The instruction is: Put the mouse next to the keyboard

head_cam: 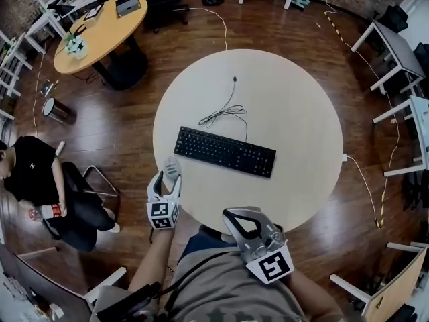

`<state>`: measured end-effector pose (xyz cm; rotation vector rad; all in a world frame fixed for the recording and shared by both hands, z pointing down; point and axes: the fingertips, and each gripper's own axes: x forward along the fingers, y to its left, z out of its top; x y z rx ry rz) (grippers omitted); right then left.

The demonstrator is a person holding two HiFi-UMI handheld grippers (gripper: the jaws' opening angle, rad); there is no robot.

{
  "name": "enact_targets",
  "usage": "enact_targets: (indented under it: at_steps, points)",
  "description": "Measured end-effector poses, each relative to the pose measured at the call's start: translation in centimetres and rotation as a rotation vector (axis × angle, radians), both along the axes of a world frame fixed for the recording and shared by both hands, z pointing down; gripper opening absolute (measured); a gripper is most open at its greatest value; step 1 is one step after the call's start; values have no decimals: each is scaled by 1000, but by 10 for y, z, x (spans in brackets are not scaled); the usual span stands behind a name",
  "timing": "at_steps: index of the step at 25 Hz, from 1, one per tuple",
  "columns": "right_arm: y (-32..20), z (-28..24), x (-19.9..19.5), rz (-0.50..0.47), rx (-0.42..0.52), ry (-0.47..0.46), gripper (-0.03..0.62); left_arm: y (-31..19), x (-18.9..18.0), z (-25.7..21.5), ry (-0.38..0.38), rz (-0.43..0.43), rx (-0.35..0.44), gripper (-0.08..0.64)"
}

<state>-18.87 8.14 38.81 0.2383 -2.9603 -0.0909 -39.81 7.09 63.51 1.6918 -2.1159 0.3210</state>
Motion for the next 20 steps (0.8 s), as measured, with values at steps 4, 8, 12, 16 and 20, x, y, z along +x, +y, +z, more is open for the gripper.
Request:
enact_targets:
  at_steps: [4, 8, 12, 16, 20]
  points:
    - [-2, -6, -26, 21, 49, -27, 5, -5, -15, 32, 53, 25, -72, 293]
    - [-13, 3, -43, 78, 50, -23, 5, -17, -25, 64, 12, 84, -126, 295]
    - [-18, 13, -52, 125, 54, 24, 5, -18, -38, 93, 44, 53, -175, 296]
    - [-30, 18, -52, 184, 55, 62, 5, -25, -37, 108, 50, 51, -238, 298]
    - [-37, 21, -56, 216, 41, 66, 5, -29, -42, 118, 26, 38, -300, 298]
